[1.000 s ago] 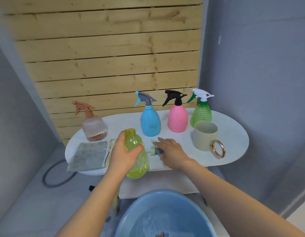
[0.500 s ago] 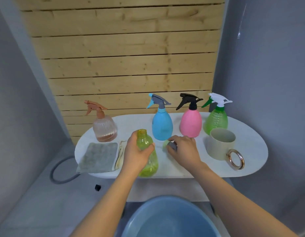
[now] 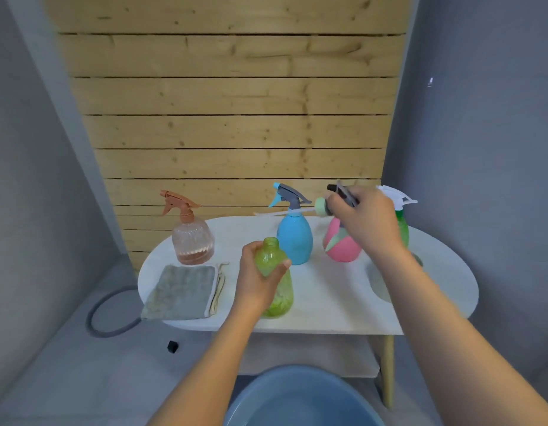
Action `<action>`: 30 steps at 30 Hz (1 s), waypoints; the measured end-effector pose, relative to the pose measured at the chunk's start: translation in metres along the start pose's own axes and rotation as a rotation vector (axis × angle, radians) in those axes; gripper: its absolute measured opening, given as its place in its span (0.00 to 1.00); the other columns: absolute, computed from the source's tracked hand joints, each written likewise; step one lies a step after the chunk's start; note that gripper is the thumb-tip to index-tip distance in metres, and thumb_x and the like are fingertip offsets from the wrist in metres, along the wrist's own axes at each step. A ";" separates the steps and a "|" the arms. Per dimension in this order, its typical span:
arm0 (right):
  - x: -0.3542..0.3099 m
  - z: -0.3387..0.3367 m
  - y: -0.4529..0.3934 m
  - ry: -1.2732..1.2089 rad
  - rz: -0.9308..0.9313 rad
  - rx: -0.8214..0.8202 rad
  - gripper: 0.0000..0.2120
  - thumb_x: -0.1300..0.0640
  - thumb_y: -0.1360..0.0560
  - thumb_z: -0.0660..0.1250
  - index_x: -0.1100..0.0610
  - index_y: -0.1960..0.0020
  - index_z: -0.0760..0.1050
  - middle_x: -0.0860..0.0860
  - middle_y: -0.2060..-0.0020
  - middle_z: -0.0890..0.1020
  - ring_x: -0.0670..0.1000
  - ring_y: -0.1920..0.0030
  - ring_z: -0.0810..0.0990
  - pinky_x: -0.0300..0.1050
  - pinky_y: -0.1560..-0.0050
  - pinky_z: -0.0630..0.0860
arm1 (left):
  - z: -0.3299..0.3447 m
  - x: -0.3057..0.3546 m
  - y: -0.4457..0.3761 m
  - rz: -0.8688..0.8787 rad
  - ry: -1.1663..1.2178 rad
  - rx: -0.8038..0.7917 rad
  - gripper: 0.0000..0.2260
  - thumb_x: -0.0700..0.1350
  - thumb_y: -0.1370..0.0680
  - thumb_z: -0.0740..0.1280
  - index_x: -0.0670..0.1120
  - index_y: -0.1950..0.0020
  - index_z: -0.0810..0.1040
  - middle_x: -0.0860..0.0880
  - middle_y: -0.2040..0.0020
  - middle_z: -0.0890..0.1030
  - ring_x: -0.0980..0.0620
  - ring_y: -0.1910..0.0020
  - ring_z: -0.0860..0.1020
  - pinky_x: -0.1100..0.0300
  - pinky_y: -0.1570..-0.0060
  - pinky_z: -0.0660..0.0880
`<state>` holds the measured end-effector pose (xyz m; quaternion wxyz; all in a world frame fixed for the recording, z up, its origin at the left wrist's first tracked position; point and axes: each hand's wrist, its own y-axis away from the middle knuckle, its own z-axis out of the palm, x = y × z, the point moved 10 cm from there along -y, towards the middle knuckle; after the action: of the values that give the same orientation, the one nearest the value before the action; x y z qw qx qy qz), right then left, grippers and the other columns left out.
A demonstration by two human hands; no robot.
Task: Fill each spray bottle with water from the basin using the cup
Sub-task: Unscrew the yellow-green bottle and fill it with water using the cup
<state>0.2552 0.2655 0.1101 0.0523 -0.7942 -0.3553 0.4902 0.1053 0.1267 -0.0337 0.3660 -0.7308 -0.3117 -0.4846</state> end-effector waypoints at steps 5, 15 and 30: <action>-0.044 -0.016 -0.021 0.188 0.052 -0.185 0.10 0.55 0.30 0.64 0.59 0.67 0.72 0.54 0.72 0.72 0.52 0.69 0.65 0.41 0.70 0.59 | -0.020 0.002 0.005 0.040 0.036 0.097 0.18 0.47 0.26 0.71 0.52 0.40 0.68 0.51 0.39 0.71 0.54 0.39 0.70 0.57 0.39 0.68; -0.092 -0.036 -0.027 0.334 0.048 -0.320 0.12 0.56 0.30 0.65 0.57 0.72 0.74 0.44 0.86 0.70 0.46 0.75 0.67 0.38 0.73 0.62 | -0.042 0.078 -0.003 0.301 -0.044 0.109 0.09 0.40 0.25 0.70 0.53 0.49 0.79 0.55 0.51 0.79 0.63 0.57 0.77 0.65 0.56 0.73; -0.117 -0.043 -0.045 0.406 -0.018 -0.321 0.10 0.57 0.31 0.64 0.55 0.71 0.76 0.47 0.75 0.76 0.48 0.70 0.69 0.39 0.72 0.64 | -0.041 0.093 -0.014 0.227 -0.032 0.049 0.06 0.42 0.24 0.69 0.53 0.55 0.82 0.51 0.63 0.83 0.49 0.62 0.80 0.56 0.57 0.75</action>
<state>0.2359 0.2380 0.2377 0.0005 -0.8713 -0.4178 0.2576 0.1054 0.1095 0.0678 0.4311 -0.7598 -0.2445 -0.4208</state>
